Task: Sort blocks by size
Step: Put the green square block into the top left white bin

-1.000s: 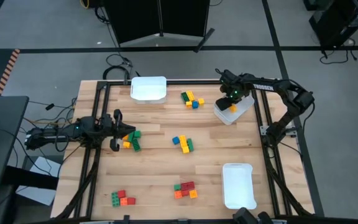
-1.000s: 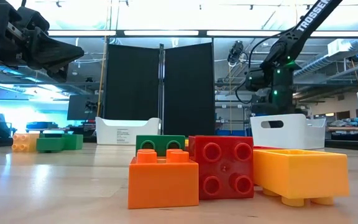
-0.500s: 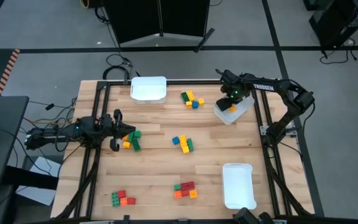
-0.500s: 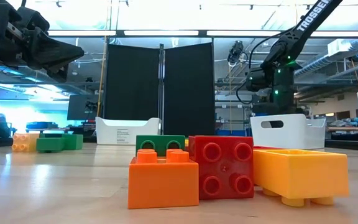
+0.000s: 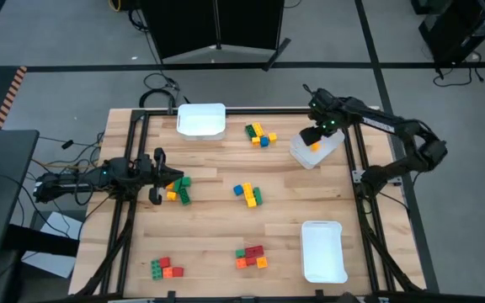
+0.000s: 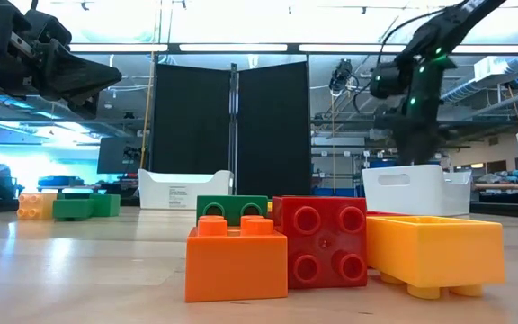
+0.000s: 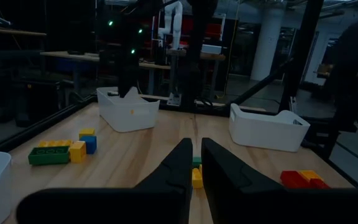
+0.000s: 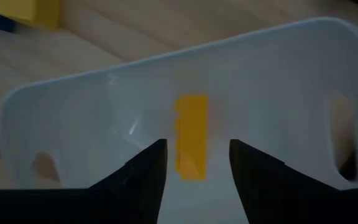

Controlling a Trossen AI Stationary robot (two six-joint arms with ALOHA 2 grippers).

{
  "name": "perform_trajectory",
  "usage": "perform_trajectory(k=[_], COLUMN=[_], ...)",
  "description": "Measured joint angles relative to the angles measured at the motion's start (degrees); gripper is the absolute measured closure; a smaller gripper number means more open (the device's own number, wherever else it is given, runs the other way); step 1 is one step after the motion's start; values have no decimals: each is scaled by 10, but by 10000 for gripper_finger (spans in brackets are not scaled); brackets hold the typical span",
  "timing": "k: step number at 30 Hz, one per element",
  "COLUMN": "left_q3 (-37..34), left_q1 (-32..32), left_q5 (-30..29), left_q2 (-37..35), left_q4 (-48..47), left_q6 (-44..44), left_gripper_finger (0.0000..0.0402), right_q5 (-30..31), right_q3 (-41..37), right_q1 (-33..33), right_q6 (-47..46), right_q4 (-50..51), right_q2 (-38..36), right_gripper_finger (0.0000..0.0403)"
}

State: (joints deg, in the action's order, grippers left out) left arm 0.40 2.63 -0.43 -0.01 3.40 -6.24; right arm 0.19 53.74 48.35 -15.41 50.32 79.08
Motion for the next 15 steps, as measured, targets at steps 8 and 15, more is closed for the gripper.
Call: perform_trajectory(k=[8, 15], left_q3=[0, 0], left_q1=[0, 0], left_q5=[0, 0], left_q2=[0, 0], left_q4=[0, 0], left_q6=[0, 0], left_gripper_finger=[357, 357], right_q5=[-1, -2], right_q3=[0, 0], right_q1=[-30, -81], right_q6=[-31, -44], right_q4=[15, 15], right_q2=[-127, -226], right_gripper_finger=[219, 219])
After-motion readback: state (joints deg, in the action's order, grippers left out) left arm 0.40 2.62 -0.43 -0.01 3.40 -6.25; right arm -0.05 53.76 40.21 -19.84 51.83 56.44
